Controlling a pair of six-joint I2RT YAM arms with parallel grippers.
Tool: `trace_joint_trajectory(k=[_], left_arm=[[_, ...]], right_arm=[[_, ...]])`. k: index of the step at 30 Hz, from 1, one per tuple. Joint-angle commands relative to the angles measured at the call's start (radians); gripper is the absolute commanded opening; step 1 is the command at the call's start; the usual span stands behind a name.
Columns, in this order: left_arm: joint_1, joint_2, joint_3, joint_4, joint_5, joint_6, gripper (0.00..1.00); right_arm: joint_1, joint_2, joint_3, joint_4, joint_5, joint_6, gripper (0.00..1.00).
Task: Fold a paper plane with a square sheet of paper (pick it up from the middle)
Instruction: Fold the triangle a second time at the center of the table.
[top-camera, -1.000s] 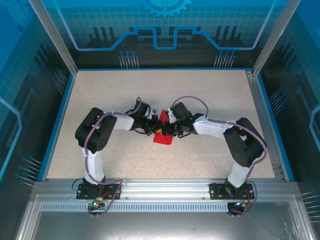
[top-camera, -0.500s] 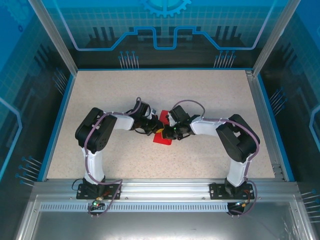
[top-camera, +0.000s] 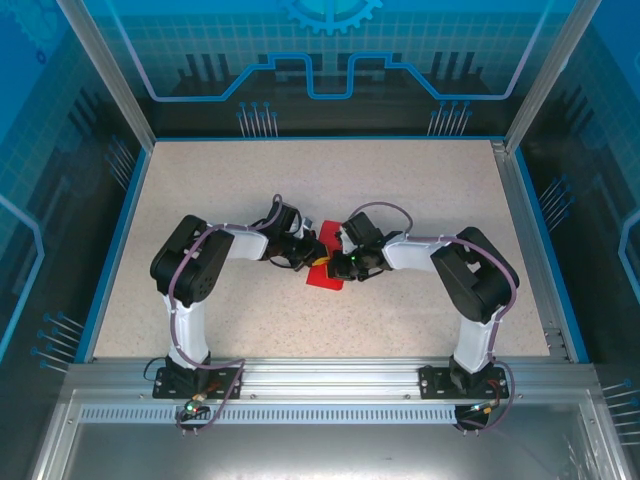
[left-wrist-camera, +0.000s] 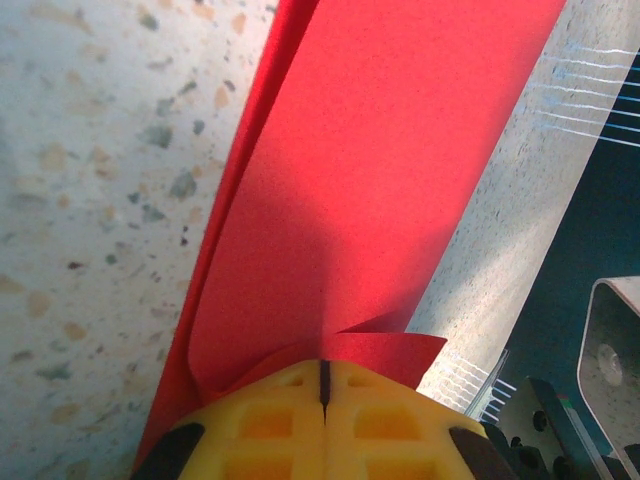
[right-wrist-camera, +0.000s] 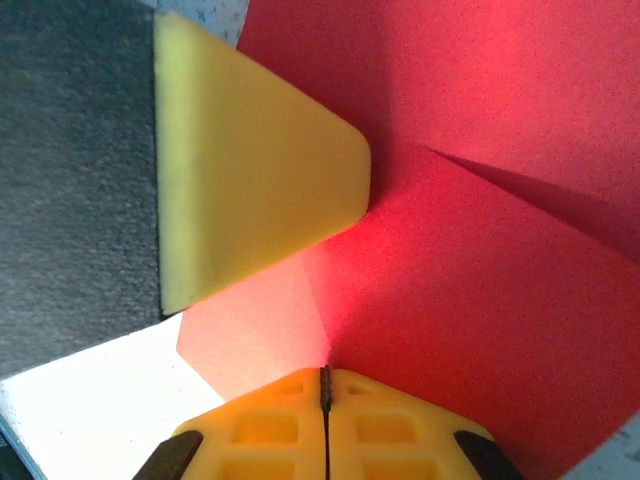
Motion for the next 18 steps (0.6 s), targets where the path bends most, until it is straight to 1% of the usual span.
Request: trace_joint_trajectory(k=[1,5,10,15,18], left_arm=[[-0.003,0.031,0.003,-0.062,-0.031,0.025,0.0],[-0.002,0.032,0.002,-0.064,-0.031,0.025,0.0],[-0.002,0.031,0.002,-0.065,-0.031,0.024,0.0],[-0.002,0.029,0.0,-0.066,-0.032,0.027,0.0],[-0.002,0.029,-0.001,-0.069,-0.036,0.027,0.0]], right_arm=[[-0.026,0.004,-0.046,-0.007,-0.017,0.028,0.06],[-0.039,-0.038,-0.033,0.016,-0.071,0.039,0.07],[-0.039,-0.031,-0.01,-0.023,-0.051,0.028,0.07],[-0.035,0.005,-0.047,-0.025,-0.06,0.027,0.07],[-0.035,-0.004,-0.07,-0.034,-0.049,0.026,0.07]])
